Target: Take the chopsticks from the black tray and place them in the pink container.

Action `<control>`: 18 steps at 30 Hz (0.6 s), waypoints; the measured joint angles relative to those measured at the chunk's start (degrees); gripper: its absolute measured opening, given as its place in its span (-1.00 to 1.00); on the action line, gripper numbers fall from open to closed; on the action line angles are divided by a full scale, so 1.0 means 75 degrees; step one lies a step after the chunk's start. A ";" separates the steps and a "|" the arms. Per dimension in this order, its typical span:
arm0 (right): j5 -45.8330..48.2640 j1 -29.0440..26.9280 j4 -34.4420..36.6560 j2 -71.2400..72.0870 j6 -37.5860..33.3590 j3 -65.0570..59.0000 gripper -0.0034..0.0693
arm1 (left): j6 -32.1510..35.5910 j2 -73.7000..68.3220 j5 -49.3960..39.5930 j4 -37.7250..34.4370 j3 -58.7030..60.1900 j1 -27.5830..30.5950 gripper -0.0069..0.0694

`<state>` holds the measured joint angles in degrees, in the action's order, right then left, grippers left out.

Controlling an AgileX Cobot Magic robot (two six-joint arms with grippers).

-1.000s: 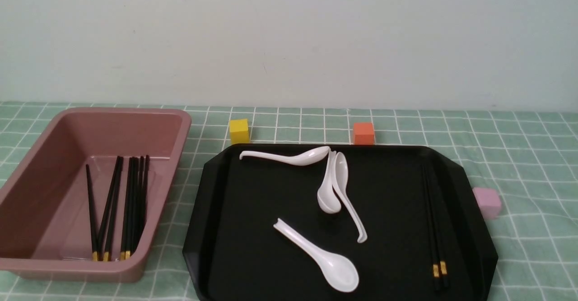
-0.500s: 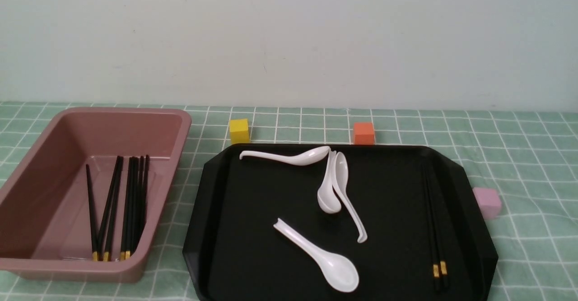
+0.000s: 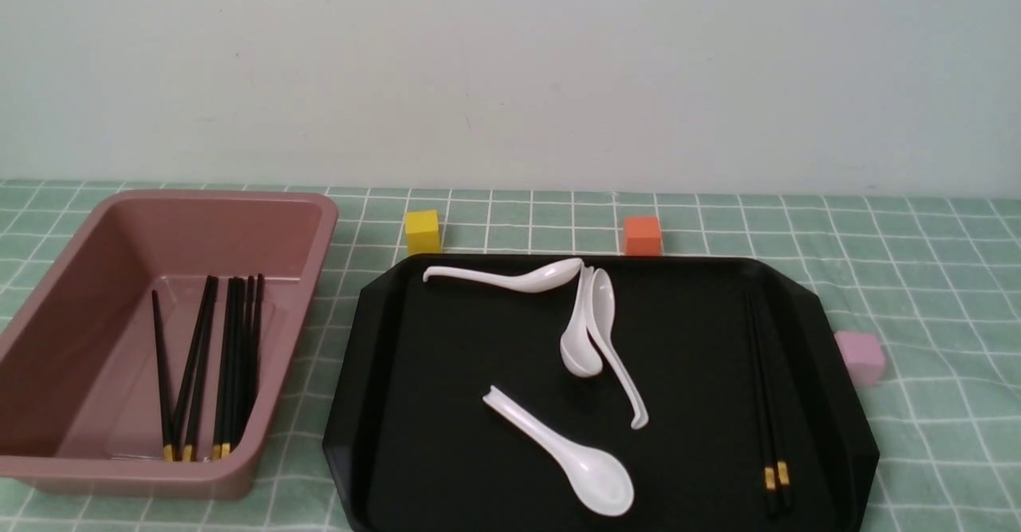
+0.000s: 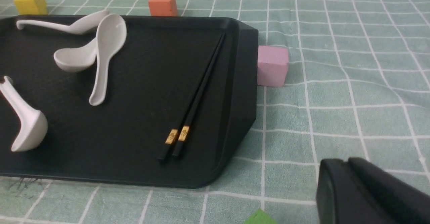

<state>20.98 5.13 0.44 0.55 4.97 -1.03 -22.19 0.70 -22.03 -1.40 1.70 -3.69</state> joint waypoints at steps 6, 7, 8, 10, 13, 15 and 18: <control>0.0000 0.0000 0.0017 0.0000 0.0000 0.0000 -0.71 | 0.0000 0.0000 0.0000 0.0000 0.0000 0.0000 -0.19; 0.0000 0.0000 0.0023 0.0000 0.0000 0.0000 -0.71 | 0.0000 0.0000 0.0000 0.0000 0.0000 0.0000 -0.19; 0.0000 0.0000 0.0023 0.0000 0.0019 0.0000 -0.70 | 0.0000 0.0000 0.0000 0.0000 0.0000 0.0000 -0.19; 0.0000 0.0000 0.0023 0.0000 0.0018 0.0000 -0.70 | 0.0000 0.0000 0.0000 0.0000 0.0000 0.0000 -0.19; 0.0000 0.0000 0.0023 0.0000 0.0018 0.0000 -0.69 | 0.0000 0.0000 0.0000 0.0000 0.0000 0.0000 -0.19; 0.0000 0.0000 0.0023 0.0000 0.0018 0.0000 -0.68 | 0.0000 0.0000 0.0000 0.0000 0.0000 0.0000 -0.19; 0.0006 0.0000 0.0023 0.0000 0.0018 0.0000 -0.66 | 0.0000 0.0000 0.0000 0.0000 0.0000 0.0000 -0.19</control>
<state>21.03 5.13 0.61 0.55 5.10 -1.03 -22.19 0.70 -22.03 -1.40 1.70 -3.69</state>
